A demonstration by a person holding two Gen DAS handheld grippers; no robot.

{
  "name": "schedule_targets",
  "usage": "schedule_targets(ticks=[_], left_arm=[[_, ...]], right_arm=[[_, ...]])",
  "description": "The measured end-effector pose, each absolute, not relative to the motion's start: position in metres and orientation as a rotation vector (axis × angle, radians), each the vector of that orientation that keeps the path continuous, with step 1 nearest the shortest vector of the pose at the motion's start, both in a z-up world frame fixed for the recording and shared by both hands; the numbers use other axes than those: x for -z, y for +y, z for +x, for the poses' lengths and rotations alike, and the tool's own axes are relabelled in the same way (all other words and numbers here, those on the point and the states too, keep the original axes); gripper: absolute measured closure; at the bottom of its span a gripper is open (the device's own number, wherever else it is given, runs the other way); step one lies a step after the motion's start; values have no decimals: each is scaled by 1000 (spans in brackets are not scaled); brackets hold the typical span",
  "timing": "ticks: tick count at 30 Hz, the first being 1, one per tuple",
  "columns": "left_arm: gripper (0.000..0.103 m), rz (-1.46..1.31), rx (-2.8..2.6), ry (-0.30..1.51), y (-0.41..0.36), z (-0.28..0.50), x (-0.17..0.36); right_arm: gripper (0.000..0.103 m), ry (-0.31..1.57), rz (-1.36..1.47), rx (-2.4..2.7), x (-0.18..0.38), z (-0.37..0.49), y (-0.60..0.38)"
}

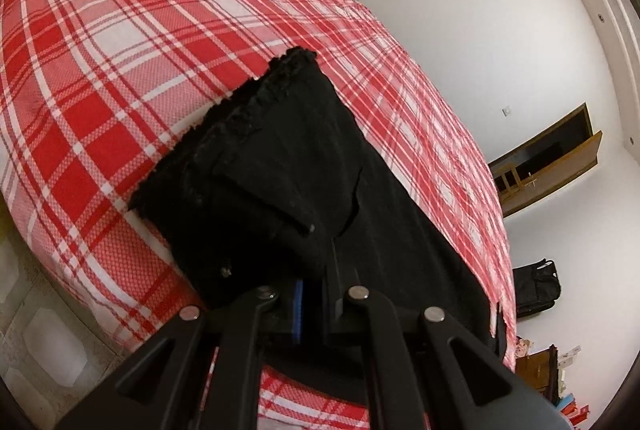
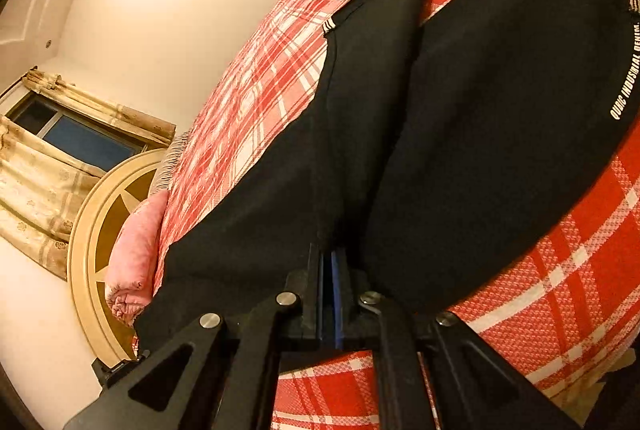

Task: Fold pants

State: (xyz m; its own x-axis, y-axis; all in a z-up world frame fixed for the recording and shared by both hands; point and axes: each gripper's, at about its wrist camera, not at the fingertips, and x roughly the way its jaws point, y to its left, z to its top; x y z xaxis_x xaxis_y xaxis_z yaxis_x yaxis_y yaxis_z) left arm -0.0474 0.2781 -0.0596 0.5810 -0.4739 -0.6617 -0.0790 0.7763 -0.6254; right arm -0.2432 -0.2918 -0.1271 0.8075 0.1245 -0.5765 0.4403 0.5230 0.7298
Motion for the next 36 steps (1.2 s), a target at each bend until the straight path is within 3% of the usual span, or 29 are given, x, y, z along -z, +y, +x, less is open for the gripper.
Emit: schedule_targets(ticks=[9,11,13,14,20,25,33,36], left_arm=[[97,-647,207,984,279,-49,75],[97,-632,203,987,278,-50,73],[97,-619,202,987,276,-48,72],[97,-623,204,987,278,-48,73],[97,-632,201,1006,278,-45,77],[97,-635,191,1009,276,-43,83],[97,-646,190,1012,279,-44,80],[97,-646,188,1013,280,-44,80]], right_arm=[[97,635,987,217,122,-239,-289],[89,642,972,231,117,-236,-290],[62,637,972,259,116,-235,-294],[58,631,975,276,114,-236,-297],[58,583,770,440,67,-242,-314],[54,629,576,430,32,-186,-335],[53,958,278,527,90,-43,-343],[55,950,160,603,94,-39,-340]])
